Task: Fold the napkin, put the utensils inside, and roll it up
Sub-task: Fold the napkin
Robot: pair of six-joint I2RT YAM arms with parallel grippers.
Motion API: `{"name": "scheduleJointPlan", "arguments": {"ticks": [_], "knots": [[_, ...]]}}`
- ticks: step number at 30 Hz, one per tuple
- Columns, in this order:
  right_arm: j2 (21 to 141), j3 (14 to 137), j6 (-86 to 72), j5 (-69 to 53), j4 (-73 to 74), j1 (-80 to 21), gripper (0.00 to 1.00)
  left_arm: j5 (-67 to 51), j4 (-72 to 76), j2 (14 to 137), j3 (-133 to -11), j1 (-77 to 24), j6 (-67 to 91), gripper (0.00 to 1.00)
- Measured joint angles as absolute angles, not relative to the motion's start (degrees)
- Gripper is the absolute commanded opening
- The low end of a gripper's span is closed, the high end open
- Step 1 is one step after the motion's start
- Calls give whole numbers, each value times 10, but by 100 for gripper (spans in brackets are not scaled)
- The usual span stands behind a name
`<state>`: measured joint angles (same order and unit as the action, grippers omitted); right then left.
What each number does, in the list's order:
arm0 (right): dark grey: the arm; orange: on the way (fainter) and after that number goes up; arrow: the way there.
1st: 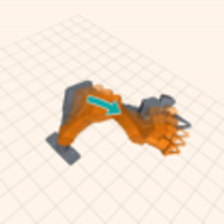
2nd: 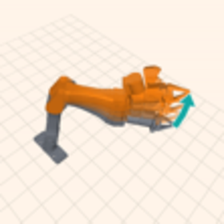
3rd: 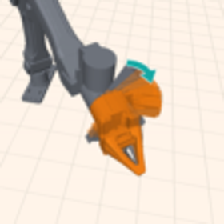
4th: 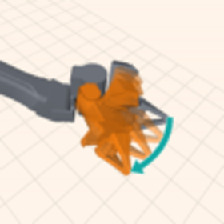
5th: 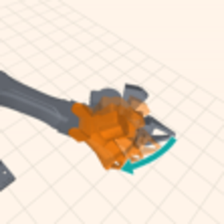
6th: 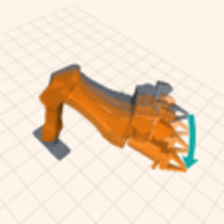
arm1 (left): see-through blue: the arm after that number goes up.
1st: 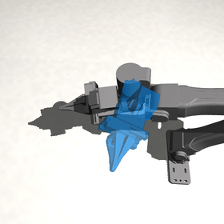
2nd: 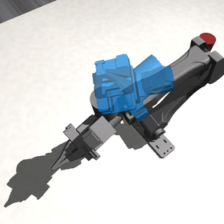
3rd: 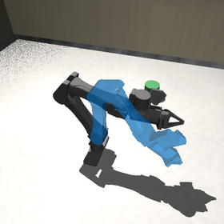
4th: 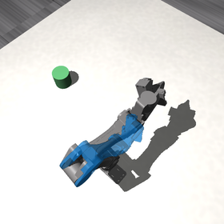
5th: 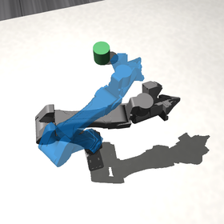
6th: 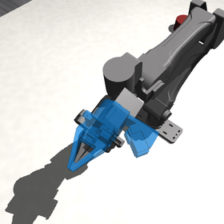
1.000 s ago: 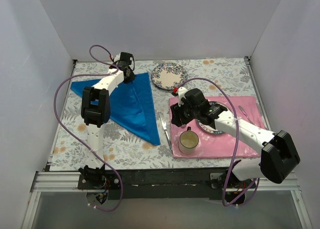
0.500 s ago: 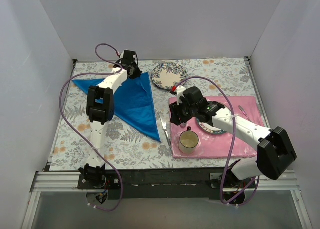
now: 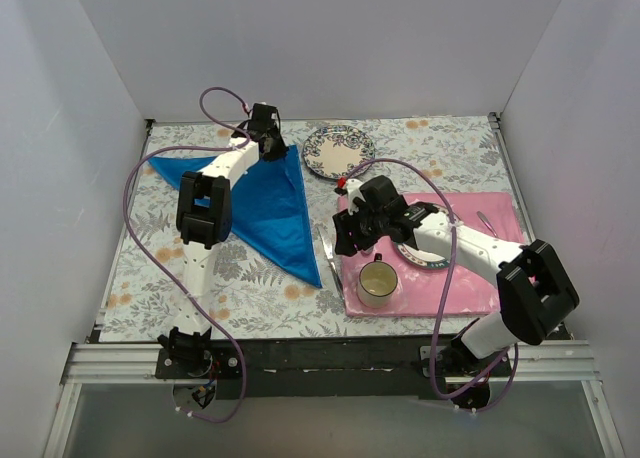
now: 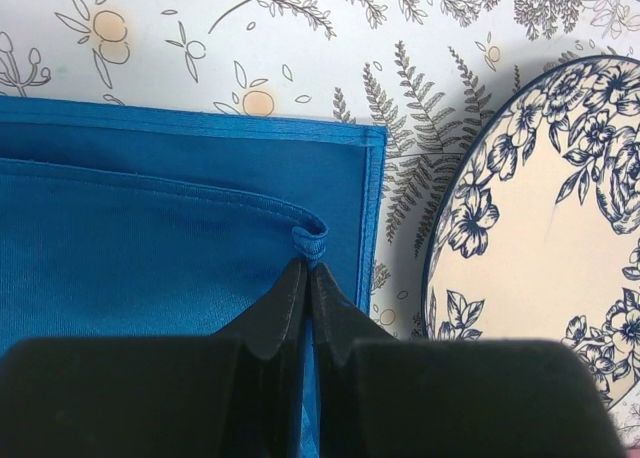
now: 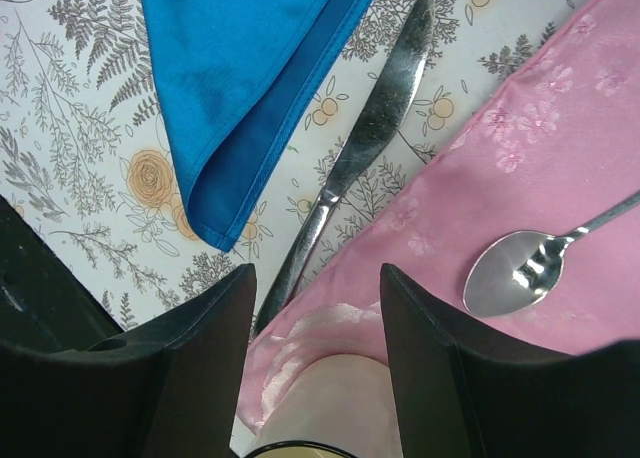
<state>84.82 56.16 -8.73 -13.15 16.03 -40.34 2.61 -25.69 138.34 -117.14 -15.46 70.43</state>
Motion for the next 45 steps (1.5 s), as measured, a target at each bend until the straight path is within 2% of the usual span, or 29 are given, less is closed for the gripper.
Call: {"name": "scheduleJointPlan", "arguments": {"ticks": [24, 28, 29, 33, 37, 39, 45], "knots": [[865, 562, -98, -167, 148, -402, 61, 15, -261, 1432, -1232, -164, 672, 4], [869, 562, -98, -168, 148, -402, 62, 15, -261, 1432, -1235, -164, 665, 35], [870, 562, -97, -169, 148, -402, 63, 15, -261, 1432, -1236, -164, 664, 52], [881, 562, -97, -176, 143, -403, 63, 12, -268, 1432, -1242, -164, 665, 74], [893, 562, -96, -182, 133, -410, 63, 18, -289, 1416, -1240, -163, 667, 75], [901, 563, -96, -182, 130, -418, 63, 21, -294, 1383, -1211, -159, 668, 72], [936, 576, -97, -189, 117, -450, 63, 6, -269, 1203, -1010, -110, 679, 66]]}}
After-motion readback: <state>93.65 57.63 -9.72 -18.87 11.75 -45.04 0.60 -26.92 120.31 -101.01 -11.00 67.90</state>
